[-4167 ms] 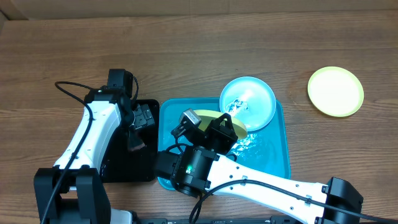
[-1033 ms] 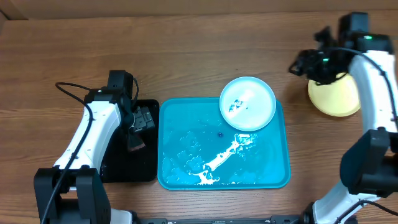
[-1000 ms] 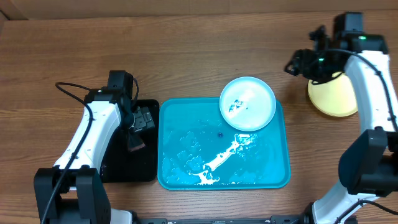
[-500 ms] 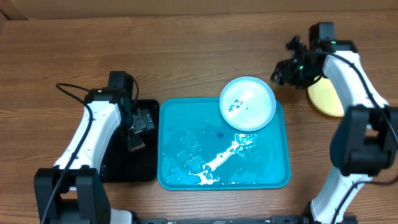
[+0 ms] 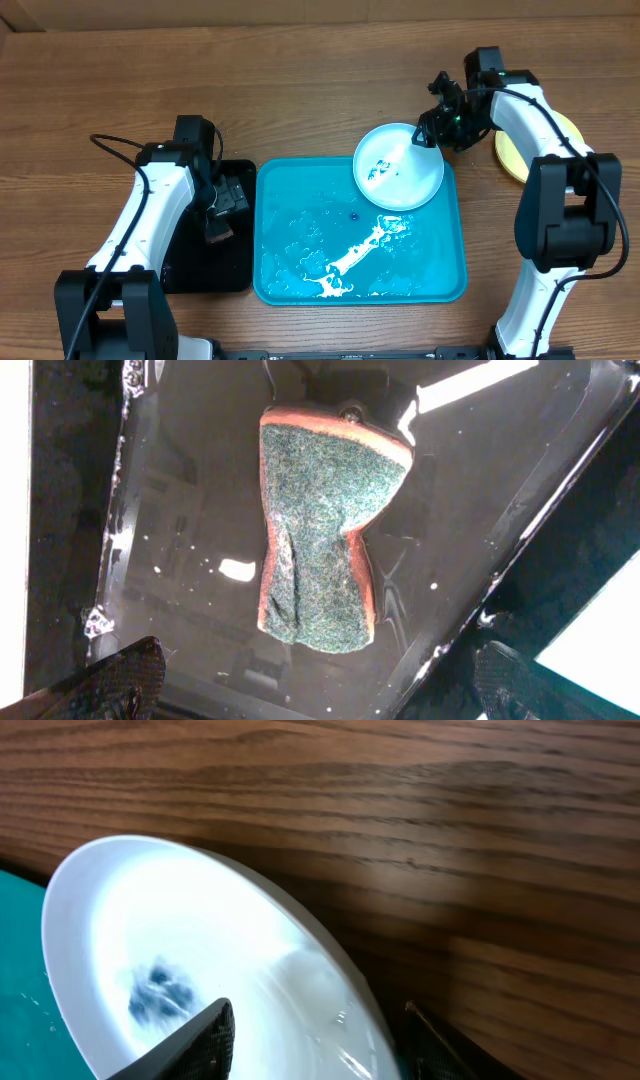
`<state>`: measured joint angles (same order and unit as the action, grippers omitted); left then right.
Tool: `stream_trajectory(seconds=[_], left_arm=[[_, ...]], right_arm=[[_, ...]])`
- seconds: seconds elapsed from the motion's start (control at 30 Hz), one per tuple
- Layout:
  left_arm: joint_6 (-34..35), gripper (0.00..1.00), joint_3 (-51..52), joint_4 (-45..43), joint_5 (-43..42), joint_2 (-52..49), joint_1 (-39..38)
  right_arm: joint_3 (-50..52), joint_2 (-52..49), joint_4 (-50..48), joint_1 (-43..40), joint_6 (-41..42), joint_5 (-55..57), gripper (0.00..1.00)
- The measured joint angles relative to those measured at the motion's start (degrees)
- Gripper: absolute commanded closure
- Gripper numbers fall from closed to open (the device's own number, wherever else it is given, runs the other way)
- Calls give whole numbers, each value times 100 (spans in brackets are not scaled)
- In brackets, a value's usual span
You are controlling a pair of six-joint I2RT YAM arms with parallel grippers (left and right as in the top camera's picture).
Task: Clean dirty plates on tray and stack at the side
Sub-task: 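Grasp the white plate rim with right gripper and pull it toward tray center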
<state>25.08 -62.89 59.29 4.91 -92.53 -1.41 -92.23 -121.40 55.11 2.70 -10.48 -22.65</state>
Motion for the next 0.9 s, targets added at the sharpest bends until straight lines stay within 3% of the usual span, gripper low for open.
stream_trajectory(seconds=[0.2,0.37,0.47,0.5,0.9], left_arm=[[-20,0,0,81,0,0,0],[-35,0,0,92,0,0,0],[-85,0,0,94,0,0,0],[-92,0,0,94,0,0,0],[-129,0,0,96,0,0,0]], right_arm=[[0,-188,-175,33,271,109,77],[0,-286,-201,33,575,264,70],[0,-286,-201,33,686,378,93],[0,-286,-199,33,688,409,96],[-2,-284,-107,33,964,461,96]])
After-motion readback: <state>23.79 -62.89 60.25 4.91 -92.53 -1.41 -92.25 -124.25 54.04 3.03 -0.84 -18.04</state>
